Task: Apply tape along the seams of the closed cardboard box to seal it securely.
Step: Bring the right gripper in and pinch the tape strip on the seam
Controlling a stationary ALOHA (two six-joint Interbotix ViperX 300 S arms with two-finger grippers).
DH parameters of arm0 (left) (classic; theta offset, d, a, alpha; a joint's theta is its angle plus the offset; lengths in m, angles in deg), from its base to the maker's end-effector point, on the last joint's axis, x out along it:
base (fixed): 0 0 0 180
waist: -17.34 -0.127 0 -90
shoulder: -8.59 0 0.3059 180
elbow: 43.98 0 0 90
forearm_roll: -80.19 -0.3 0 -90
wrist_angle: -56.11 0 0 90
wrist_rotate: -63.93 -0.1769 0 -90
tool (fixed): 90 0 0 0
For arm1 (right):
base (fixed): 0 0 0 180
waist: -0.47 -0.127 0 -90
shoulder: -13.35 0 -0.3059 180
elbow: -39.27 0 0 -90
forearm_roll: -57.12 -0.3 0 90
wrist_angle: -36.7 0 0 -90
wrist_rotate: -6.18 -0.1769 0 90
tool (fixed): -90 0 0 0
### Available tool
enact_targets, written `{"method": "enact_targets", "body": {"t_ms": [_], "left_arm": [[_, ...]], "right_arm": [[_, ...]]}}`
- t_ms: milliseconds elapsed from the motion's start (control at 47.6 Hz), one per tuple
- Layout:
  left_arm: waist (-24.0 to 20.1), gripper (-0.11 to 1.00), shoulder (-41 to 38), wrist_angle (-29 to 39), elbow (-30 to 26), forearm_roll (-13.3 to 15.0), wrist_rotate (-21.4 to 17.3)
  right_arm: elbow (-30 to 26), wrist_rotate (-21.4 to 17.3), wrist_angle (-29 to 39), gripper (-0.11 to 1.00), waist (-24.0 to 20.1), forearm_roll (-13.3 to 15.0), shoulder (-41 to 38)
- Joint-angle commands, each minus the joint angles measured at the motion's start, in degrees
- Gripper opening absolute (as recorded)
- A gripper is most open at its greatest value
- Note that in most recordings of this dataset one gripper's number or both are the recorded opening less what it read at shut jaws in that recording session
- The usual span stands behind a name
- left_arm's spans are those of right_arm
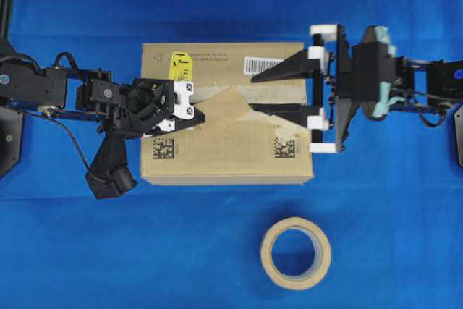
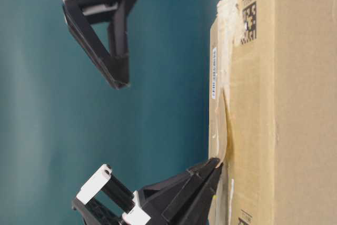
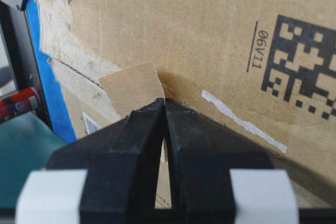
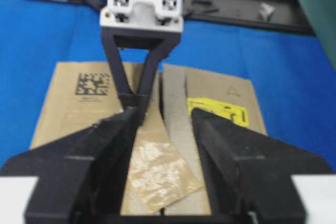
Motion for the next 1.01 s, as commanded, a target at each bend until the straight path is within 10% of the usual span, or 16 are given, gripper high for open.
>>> {"method": "enact_targets", "body": {"t_ms": [0,988], "left_arm": [[0.1,0.00,0.5,-0.2,-1.1,0.1,0.1],[-0.2,0.00,0.5,0.4,-0.9,0.0,0.4]], "right_arm": [[-2.0,-0.1,0.2,0.52,0.1,-0.3,-0.4],[-4.6,1.0,2.0,0.44,2.1,2.2,-13.4]]}}
